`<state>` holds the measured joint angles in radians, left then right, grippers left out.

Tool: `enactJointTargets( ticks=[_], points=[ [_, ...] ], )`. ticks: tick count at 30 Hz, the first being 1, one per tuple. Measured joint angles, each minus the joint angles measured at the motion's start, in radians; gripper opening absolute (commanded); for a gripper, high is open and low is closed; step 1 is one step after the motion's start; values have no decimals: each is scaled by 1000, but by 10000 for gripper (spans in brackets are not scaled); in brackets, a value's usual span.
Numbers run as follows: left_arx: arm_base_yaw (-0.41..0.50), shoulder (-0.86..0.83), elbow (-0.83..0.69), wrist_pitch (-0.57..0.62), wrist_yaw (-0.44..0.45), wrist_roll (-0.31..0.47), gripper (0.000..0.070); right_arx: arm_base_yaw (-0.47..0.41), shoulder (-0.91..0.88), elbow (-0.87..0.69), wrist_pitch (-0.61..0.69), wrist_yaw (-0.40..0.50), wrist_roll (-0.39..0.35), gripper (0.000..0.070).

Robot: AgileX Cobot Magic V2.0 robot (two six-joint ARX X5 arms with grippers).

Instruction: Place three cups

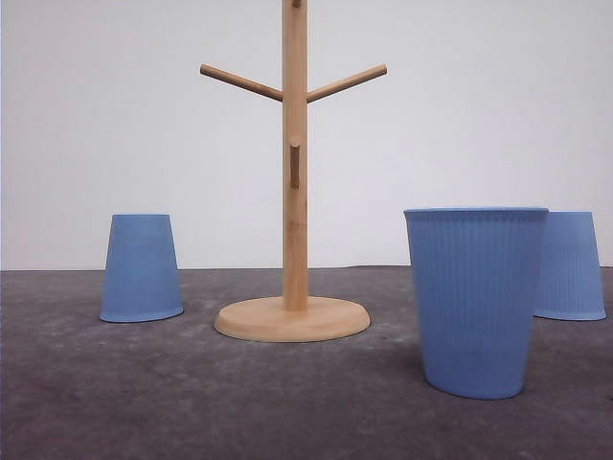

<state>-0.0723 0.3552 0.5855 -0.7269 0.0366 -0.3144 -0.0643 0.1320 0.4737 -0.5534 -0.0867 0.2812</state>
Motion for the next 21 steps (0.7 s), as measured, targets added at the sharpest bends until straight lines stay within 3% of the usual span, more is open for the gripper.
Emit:
enactJointTargets(
  ticks=[7, 11, 16, 21],
  points=[
    [0, 176, 109, -98, 151, 107, 11, 1, 173, 59, -57, -176, -51, 5],
    [-22, 242, 148, -101, 225, 170, 12, 42, 261, 108, -49, -201, -99, 6],
    [-131, 291, 198, -106, 199, 234, 12, 155, 326, 150, -34, -186, -186, 6],
    [-233, 332, 281, -117, 90, 340, 15, 274, 366, 190, -38, -111, -271, 6]
  ],
)
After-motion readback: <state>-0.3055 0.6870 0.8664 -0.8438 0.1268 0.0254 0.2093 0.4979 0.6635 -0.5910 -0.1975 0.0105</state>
